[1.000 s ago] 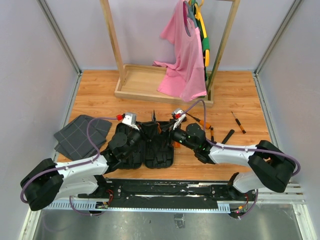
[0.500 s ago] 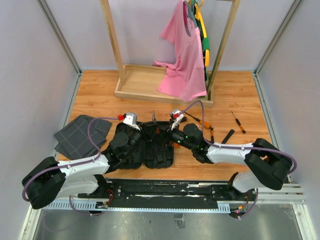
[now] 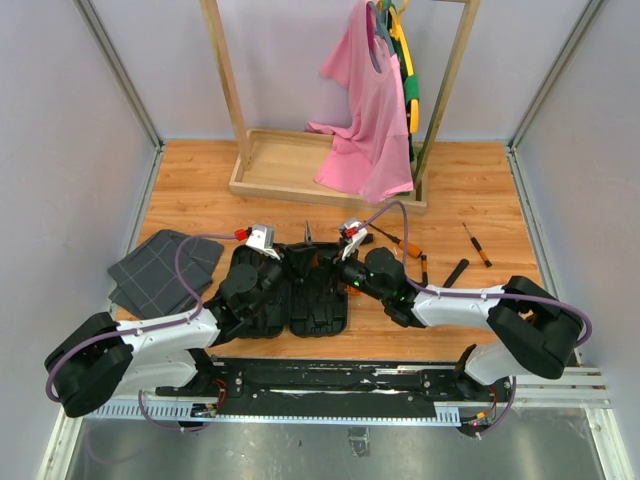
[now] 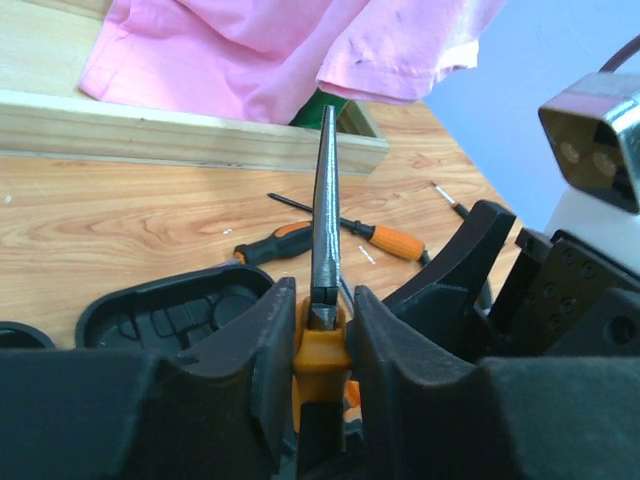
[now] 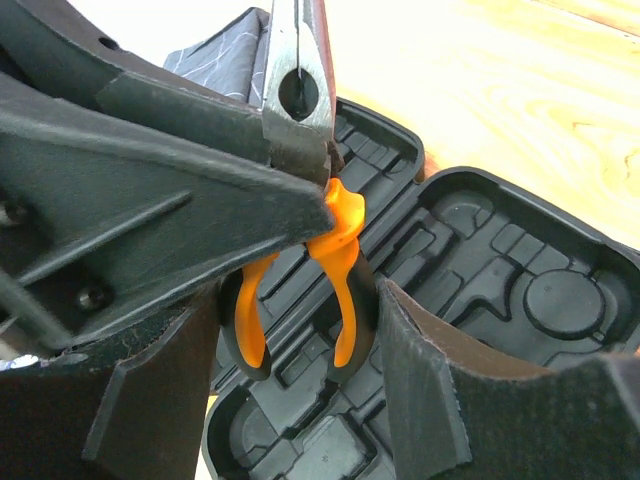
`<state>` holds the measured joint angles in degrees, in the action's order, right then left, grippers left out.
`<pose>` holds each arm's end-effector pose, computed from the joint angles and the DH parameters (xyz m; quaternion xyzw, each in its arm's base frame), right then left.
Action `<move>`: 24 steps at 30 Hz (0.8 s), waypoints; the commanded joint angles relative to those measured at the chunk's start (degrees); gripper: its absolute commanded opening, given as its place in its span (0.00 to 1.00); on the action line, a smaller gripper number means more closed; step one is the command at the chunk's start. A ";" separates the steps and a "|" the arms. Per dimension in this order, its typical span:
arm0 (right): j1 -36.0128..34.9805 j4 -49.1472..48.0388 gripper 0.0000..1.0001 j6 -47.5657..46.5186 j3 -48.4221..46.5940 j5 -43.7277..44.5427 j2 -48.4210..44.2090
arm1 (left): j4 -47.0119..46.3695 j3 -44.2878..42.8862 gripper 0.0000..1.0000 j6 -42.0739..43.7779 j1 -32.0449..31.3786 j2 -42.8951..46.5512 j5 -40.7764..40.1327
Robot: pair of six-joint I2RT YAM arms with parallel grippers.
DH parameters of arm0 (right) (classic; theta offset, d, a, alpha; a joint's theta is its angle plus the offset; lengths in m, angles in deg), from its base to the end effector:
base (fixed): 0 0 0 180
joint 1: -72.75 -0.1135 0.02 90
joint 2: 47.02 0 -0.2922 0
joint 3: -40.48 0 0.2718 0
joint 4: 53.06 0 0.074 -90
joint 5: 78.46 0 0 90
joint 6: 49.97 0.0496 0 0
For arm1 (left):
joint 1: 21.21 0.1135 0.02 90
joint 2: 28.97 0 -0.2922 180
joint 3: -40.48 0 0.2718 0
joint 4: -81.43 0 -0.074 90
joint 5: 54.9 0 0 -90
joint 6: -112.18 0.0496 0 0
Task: Sort the tools into containers
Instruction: Pick up the pliers at the center of the board.
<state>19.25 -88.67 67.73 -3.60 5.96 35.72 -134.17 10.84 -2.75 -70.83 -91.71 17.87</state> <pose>0.1856 0.2589 0.2270 -0.1945 0.6990 0.4740 0.4988 0.1635 -0.1696 0.2301 0.0405 0.6910 -0.3501 0.6311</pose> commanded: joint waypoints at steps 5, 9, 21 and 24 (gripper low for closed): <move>-0.56 -2.48 0.21 0.77 0.42 4.68 -1.17 | -1.86 -1.47 0.53 -0.48 -0.36 -0.14 -0.67; -0.60 -2.04 0.20 1.52 0.95 5.18 -1.21 | -1.53 -1.62 0.60 -0.36 -0.34 -0.23 -1.16; -0.56 9.68 0.11 6.15 2.17 10.46 -4.95 | 1.03 -1.56 0.84 -0.56 -0.27 1.49 -7.02; -0.60 14.36 0.10 8.42 2.02 12.17 -6.18 | 2.03 -1.20 0.89 -1.23 -0.30 2.35 -9.92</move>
<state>19.25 -79.38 72.41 -1.35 14.24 32.27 -132.67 10.75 -3.65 -70.90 -91.16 13.08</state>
